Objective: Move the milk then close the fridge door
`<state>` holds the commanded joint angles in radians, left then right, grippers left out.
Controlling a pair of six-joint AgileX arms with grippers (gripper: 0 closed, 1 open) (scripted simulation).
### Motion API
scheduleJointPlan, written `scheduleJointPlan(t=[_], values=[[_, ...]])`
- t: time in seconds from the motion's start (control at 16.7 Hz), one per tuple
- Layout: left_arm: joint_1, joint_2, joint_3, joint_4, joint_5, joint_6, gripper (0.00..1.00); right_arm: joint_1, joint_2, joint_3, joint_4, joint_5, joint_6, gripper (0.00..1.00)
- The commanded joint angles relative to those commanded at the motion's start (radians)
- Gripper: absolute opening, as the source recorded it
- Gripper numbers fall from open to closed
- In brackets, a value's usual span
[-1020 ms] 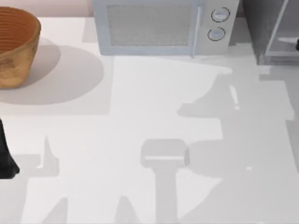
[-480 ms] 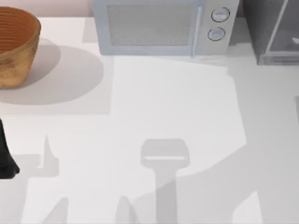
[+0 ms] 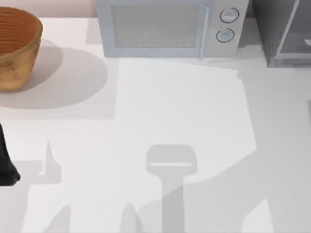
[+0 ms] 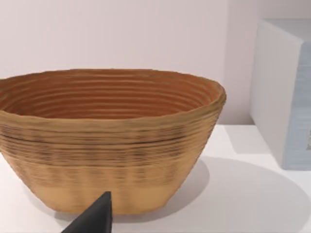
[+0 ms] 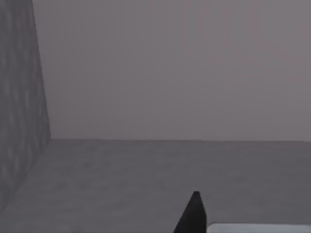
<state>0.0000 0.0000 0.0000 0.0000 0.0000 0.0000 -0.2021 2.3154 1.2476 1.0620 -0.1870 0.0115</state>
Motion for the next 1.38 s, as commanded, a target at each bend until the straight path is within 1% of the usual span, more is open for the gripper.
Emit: scheduleJointPlan(t=[0.18, 0.96, 1.02, 1.38], values=[[0.0, 0.0, 0.0, 0.0, 0.0, 0.0, 1.0, 0.0, 0.0, 0.0, 0.0, 0.0, 0.0, 0.0], [0.0, 0.0, 0.0, 0.0, 0.0, 0.0, 1.0, 0.0, 0.0, 0.0, 0.0, 0.0, 0.0, 0.98], [0.0, 0.0, 0.0, 0.0, 0.0, 0.0, 1.0, 0.0, 0.0, 0.0, 0.0, 0.0, 0.0, 1.0], [0.0, 0.0, 0.0, 0.0, 0.0, 0.0, 1.0, 0.0, 0.0, 0.0, 0.0, 0.0, 0.0, 1.0]])
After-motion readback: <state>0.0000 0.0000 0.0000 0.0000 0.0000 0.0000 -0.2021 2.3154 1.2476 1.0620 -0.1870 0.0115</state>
